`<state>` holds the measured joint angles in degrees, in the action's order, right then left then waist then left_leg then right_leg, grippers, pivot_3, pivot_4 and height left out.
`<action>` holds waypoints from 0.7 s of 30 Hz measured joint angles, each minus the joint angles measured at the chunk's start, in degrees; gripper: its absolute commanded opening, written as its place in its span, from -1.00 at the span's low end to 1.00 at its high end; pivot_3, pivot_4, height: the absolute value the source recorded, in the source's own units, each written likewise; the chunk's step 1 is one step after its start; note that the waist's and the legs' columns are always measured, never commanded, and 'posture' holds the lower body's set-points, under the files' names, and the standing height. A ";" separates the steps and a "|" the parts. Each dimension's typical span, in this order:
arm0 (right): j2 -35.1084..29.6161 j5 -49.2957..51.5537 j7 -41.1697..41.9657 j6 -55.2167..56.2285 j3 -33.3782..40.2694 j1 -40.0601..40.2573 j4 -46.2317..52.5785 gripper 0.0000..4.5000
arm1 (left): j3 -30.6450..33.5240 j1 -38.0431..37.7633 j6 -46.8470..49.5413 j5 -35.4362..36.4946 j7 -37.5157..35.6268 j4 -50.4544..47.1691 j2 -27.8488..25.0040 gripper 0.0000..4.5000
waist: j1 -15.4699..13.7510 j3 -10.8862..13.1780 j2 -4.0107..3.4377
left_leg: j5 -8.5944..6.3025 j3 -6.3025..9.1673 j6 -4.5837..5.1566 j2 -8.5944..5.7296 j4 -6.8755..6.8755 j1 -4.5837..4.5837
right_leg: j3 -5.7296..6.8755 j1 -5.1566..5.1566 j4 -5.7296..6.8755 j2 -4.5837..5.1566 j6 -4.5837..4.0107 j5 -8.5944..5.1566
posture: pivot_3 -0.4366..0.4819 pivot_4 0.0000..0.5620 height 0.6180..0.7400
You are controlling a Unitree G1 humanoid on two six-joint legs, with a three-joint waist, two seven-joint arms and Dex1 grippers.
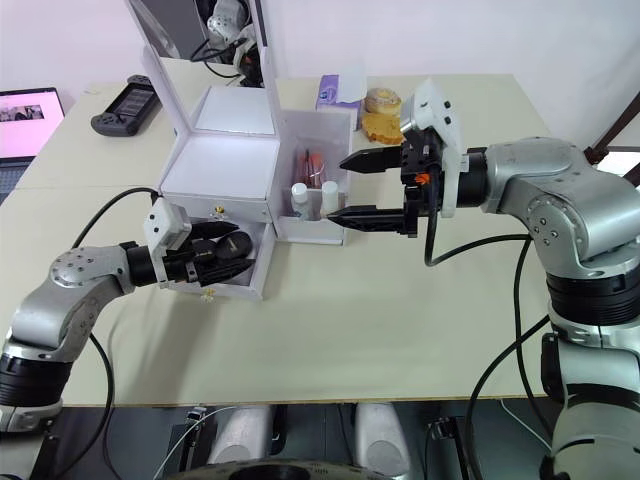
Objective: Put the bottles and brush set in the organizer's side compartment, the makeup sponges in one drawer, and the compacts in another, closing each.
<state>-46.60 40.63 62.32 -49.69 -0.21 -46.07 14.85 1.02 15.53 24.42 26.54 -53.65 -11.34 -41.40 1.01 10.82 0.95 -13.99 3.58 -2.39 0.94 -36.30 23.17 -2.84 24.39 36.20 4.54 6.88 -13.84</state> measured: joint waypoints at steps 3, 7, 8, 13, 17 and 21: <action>0.00 0.00 0.02 0.03 0.00 0.00 -0.01 1.00 | 0.56 0.00 0.02 0.15 -0.07 0.00 -0.05 0.99 | 0.01 0.00 0.00 | 0.00 0.01 0.00 0.00 0.00 0.00 | 0.00 0.00 0.00 0.00 0.00 0.00 | -0.05 -0.47 1.00; 0.00 0.01 0.05 0.03 0.00 0.00 -0.01 1.00 | 1.00 0.00 0.15 0.43 -0.32 -0.02 -0.09 0.99 | -0.02 0.00 0.00 | 0.00 0.01 0.00 0.00 0.00 0.00 | 0.00 0.00 0.00 0.00 0.00 0.00 | -0.05 -0.47 1.00; 0.00 0.03 0.07 0.03 0.00 0.00 -0.01 1.00 | 1.19 0.00 0.26 0.59 -0.33 -0.06 -0.08 0.99 | -0.02 0.00 0.00 | 0.00 0.01 0.00 0.00 0.00 0.00 | 0.00 0.00 0.00 0.00 0.00 0.00 | -0.05 -0.47 1.00; 0.00 0.05 0.50 0.03 -0.05 0.00 -0.06 1.00 | 4.81 -0.25 1.73 4.29 -0.43 -1.81 -0.06 0.99 | 0.02 0.00 0.00 | 0.00 0.02 0.00 0.00 0.00 0.00 | 0.00 0.00 0.01 0.00 0.00 0.00 | -0.05 -0.47 1.00; -0.11 0.00 1.63 0.16 -0.38 -0.18 -0.96 1.00 | 11.78 -4.61 7.23 11.81 -2.14 -7.20 -4.21 0.99 | 0.39 0.02 -0.02 | 0.00 0.01 0.00 0.01 0.02 -0.01 | 0.00 0.02 0.01 0.00 0.00 0.00 | -0.05 -0.47 1.00; 0.12 -1.15 3.26 1.54 -1.74 -1.04 -3.11 1.00 | 22.94 -12.78 14.81 21.35 -3.06 -14.12 -8.81 0.99 | 0.88 0.03 -0.03 | 0.00 0.01 0.00 0.02 0.02 0.00 | 0.00 0.02 0.01 0.02 0.00 -0.01 | -0.05 -0.47 1.00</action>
<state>-46.48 39.49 65.58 -48.15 -1.95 -47.11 11.74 23.95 2.75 39.23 47.89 -56.71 -25.46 -50.21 1.89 10.84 0.92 -13.99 3.58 -2.38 0.95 -36.27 23.17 -2.85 24.41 36.20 4.56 6.87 -13.84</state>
